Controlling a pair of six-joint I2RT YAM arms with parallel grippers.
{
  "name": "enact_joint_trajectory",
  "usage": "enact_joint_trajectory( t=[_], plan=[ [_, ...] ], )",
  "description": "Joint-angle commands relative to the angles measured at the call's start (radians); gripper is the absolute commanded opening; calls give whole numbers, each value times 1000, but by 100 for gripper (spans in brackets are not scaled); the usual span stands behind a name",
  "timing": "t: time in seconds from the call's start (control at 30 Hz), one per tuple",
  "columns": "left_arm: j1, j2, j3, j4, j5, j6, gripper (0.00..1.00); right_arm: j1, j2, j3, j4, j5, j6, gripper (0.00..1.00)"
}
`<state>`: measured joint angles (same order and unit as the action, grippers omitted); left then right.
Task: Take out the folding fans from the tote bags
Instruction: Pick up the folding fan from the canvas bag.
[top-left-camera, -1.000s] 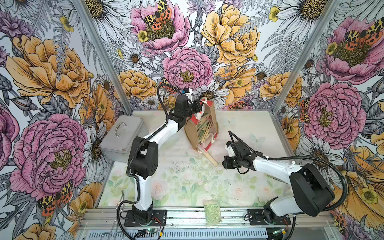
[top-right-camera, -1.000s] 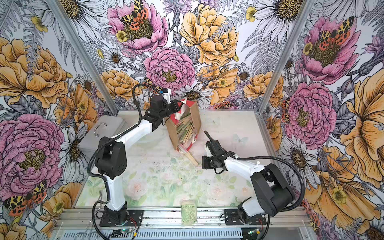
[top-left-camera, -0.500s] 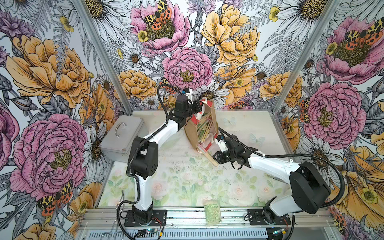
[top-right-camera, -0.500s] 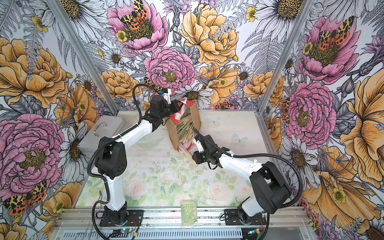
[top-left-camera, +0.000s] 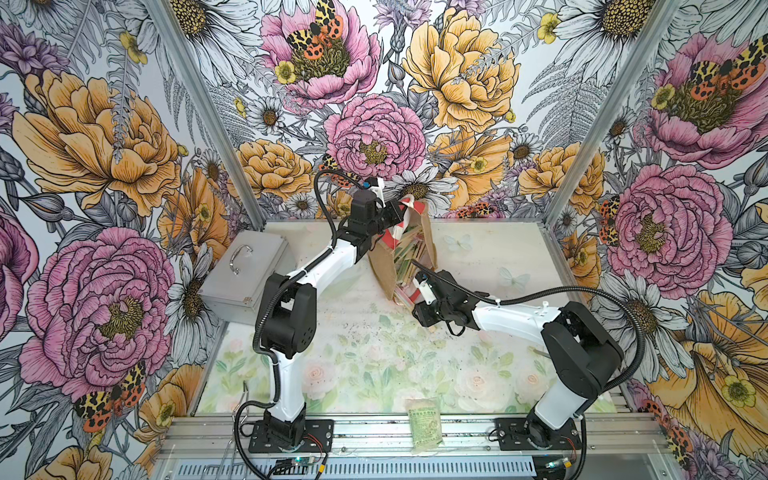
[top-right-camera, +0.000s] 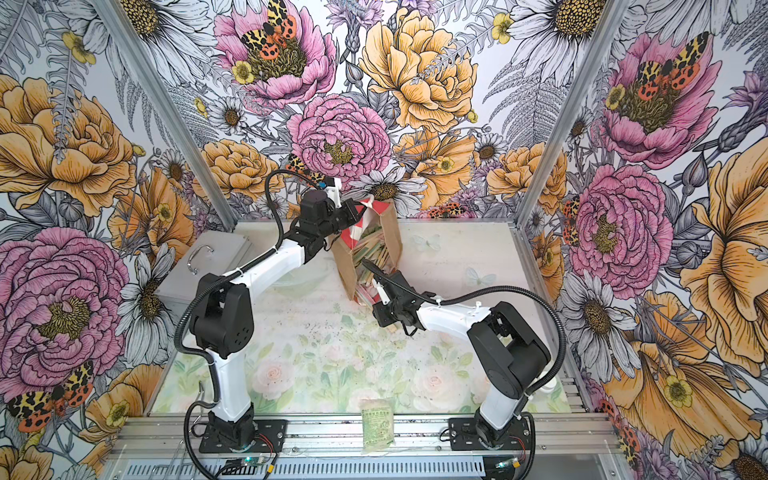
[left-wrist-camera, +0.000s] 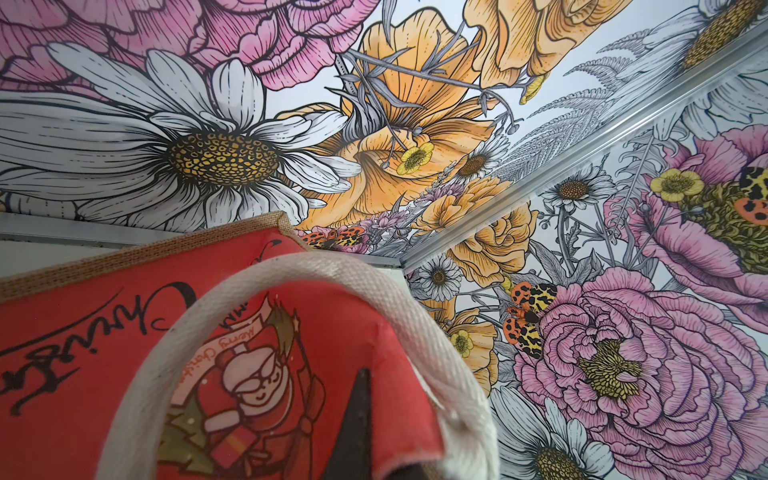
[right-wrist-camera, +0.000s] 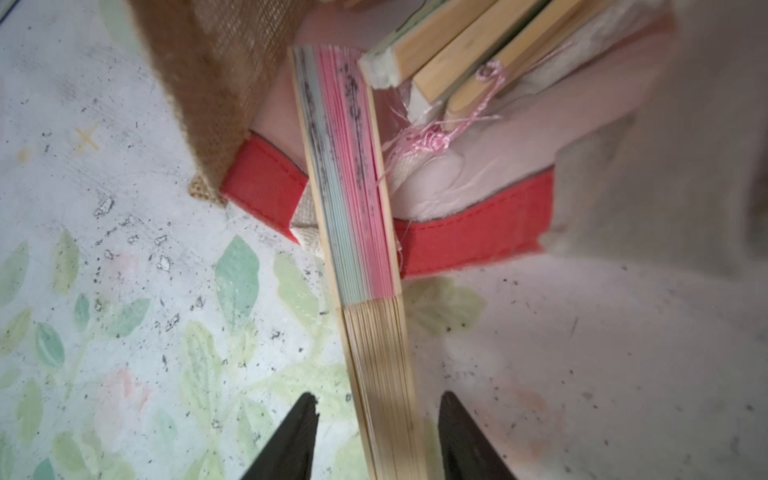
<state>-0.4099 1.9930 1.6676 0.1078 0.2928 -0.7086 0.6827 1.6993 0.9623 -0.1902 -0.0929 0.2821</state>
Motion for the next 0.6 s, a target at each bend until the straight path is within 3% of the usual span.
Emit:
enact_joint_trajectory(
  t=[0.0, 0.37, 0.57],
  plan=[
    [10, -21, 27, -2, 12, -15, 0, 25, 28, 14, 39, 56, -14, 56],
    [10, -26, 30, -2, 35, -29, 0, 64, 112, 33, 39, 247, 7, 56],
    [13, -30, 27, -2, 42, -32, 0, 69, 95, 16, 39, 292, 4, 23]
  ],
)
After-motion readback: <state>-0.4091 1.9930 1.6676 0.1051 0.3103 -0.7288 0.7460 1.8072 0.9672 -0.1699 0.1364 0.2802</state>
